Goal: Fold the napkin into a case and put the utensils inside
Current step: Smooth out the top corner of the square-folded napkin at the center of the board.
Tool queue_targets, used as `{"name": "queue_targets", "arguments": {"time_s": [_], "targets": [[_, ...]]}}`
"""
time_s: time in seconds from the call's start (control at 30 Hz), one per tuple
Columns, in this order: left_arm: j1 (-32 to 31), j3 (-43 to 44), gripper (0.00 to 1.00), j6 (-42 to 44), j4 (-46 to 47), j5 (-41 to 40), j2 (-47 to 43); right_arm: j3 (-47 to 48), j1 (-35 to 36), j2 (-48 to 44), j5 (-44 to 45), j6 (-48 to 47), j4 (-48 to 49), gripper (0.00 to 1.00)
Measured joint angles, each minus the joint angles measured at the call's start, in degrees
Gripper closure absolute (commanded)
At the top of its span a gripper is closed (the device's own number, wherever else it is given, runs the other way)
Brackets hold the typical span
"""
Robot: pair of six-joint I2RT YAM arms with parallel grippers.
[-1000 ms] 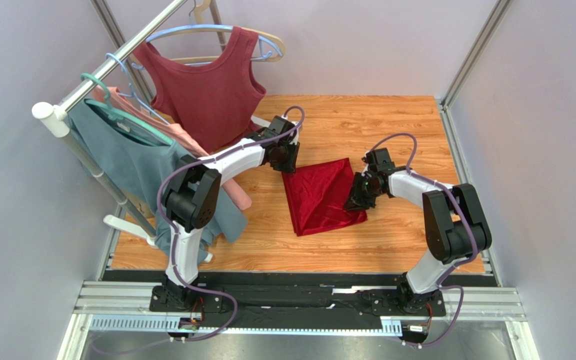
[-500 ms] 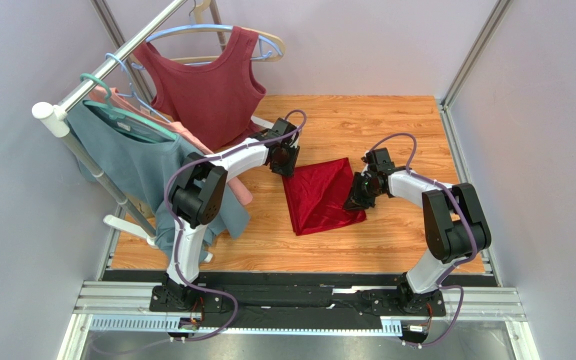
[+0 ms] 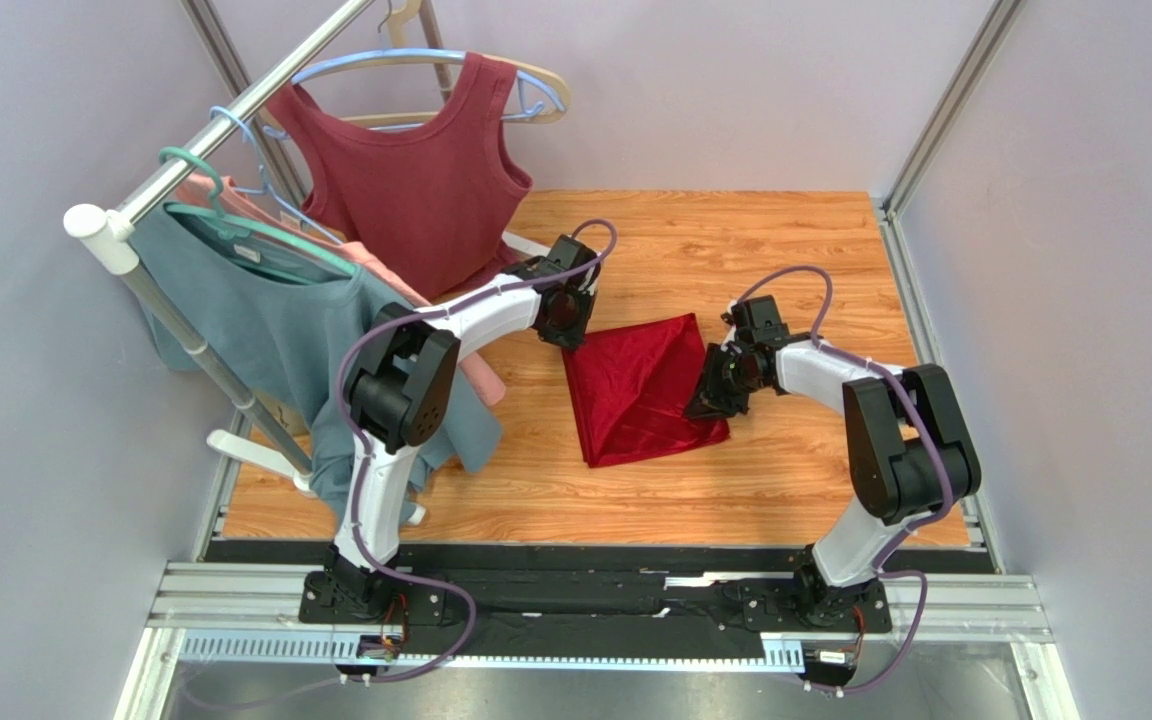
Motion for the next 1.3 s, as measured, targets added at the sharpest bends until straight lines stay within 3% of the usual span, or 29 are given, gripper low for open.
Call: {"name": "queue_targets", "arguments": {"time_s": [0.87,1.03,1.3], "targets": [[1.7,1.0,1.0,1.7,-0.2,-3.4,-0.5,0.9,0.0,1.8,-2.5,0.0,1.2,0.81],[1.8,1.0,1.0,1.8,-0.2,-3.1,-0.5,1.2,0.2,1.8,-2.9,0.0,1.2,0.76],[1.8,1.0,1.0,1.7,0.3,-2.9,-0.5,6.3,8.6,1.7,-4.8,0.4,-0.5,0.68]]}}
